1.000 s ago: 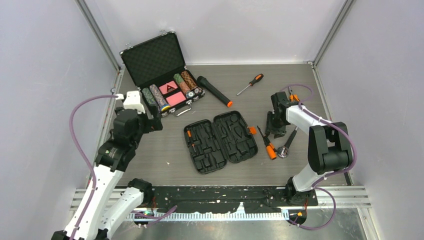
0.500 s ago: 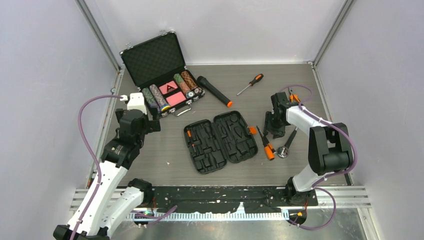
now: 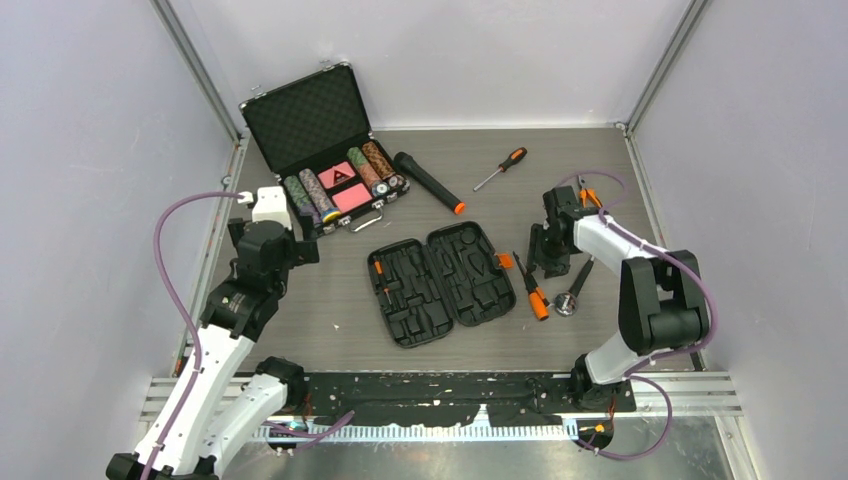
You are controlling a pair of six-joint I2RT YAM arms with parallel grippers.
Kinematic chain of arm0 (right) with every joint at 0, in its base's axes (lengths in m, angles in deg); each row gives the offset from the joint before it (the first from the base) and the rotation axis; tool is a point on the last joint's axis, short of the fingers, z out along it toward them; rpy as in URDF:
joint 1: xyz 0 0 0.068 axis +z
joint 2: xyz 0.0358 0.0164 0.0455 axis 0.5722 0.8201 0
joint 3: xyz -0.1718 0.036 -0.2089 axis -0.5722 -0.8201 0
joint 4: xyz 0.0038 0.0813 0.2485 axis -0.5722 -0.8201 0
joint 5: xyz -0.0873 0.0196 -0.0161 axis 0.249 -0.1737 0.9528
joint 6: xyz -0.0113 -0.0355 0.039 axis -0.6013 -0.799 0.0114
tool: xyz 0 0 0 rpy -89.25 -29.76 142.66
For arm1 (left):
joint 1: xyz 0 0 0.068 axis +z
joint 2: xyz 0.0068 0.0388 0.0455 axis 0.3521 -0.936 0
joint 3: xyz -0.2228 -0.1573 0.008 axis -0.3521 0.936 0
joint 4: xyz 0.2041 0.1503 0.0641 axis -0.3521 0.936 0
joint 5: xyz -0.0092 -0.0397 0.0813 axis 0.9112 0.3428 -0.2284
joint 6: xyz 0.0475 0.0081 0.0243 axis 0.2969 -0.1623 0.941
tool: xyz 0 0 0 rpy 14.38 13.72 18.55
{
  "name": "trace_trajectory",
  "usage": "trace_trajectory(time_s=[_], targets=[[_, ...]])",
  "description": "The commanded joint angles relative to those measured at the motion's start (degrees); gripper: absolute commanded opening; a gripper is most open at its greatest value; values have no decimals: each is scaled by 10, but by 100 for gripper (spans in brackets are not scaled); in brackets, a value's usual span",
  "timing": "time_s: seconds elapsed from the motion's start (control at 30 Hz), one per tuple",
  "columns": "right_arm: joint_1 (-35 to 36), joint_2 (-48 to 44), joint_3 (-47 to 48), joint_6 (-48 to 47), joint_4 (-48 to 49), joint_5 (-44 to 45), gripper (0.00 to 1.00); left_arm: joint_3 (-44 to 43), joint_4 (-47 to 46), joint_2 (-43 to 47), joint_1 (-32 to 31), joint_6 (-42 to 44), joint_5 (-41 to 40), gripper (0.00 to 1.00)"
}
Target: Pack the tool kit
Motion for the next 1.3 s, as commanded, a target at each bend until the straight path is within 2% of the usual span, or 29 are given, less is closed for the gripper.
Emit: trace_trajectory(time_s=[0.0, 0.2, 0.4, 0.47, 0.53, 0.6, 0.67, 0.9, 1.07, 1.27], targets=[[2, 34, -13, -8, 20, -9, 48, 5, -34, 12, 2, 7, -5, 100], [1, 58, -24, -8, 31, -21, 47, 5, -35, 13, 2, 7, -4, 100], [1, 72, -28, 10, 28, 42, 40, 7, -36, 14, 2, 6, 3, 99], [2, 75, -27, 15, 25, 61, 33, 8, -36, 14, 2, 5, 8, 100], [2, 70, -27, 17, 24, 75, 19, 8, -37, 13, 1, 6, 16, 100], [2, 58, -27, 16, 26, 73, 10, 7, -36, 13, 2, 3, 28, 100], [2, 36, -25, 20, 29, 64, 6, 4, -36, 13, 1, -4, 53, 100], [3, -92, 2, 63, 28, 14, 6, -24, -21, -4, -10, -86, 214, 100], [24, -197, 9, 126, 71, -47, 5, -13, -69, 4, -86, -156, 267, 100], [97, -292, -9, 236, 174, -84, 5, 29, -193, 6, -203, -192, 268, 100]])
